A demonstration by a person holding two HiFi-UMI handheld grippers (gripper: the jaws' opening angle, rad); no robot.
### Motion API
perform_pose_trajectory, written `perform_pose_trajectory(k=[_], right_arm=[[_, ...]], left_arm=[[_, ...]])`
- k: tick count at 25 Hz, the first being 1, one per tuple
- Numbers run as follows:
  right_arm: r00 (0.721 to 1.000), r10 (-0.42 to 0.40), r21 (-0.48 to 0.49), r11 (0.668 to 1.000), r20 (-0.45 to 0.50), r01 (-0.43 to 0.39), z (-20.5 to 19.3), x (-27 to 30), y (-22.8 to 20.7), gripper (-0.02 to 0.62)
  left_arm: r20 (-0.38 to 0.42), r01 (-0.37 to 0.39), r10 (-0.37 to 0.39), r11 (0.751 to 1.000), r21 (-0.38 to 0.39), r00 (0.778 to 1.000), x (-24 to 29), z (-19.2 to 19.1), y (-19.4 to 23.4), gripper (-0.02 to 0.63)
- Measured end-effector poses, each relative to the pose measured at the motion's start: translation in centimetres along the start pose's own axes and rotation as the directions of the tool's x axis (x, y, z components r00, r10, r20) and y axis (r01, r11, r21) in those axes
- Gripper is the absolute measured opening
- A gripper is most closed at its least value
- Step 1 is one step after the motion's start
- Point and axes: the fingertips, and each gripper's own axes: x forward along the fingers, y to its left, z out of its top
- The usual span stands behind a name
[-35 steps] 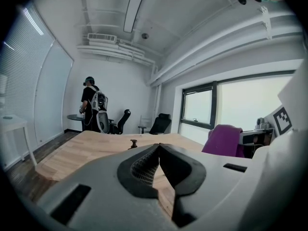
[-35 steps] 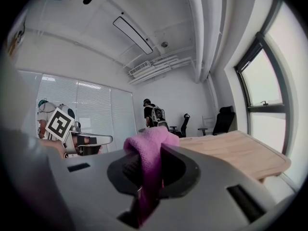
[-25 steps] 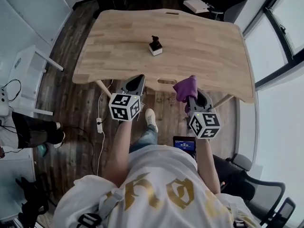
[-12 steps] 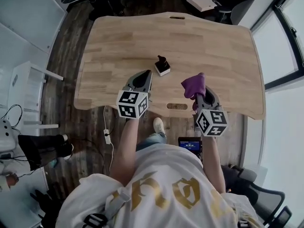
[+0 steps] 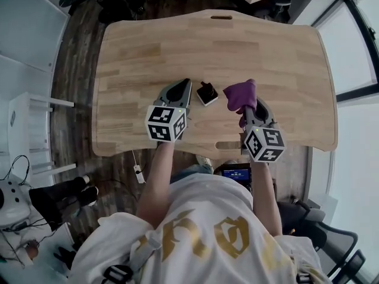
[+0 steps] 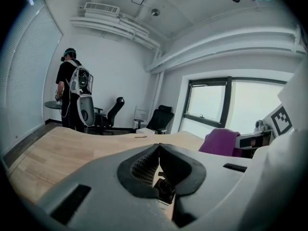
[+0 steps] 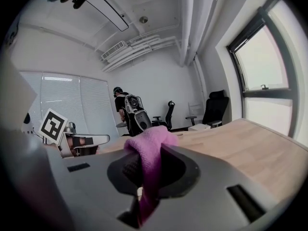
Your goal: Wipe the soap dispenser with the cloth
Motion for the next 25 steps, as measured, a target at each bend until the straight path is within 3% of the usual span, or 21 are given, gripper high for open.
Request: perform_pose_trajectory(k=[8,14,25], right_arm=[[0.999,-0.038,-0.006,0.999,0.018,0.038,0.9,0.3,-0.7,0.034],[1.0,0.003,-0.031,1.0,0.021,-0.002,1.0,1.1,-0.5,0.034],[0.998,0.055,-0.023,0.998,-0.022,-0.055,-0.2,2.5,-0.5,0.034]], left_arm=[[0.002,0.027,-0.027,1.0,-0.006,1.0,1.3,-0.1,0.1,0.009],[0.03,0.011,-0.011,1.0,-0.005,0.999,1.2,0.3,0.1,0.009],[0.002,-0.004,0.004,1.0,0.007,1.0,1.6,0.0,0.1,0.011]])
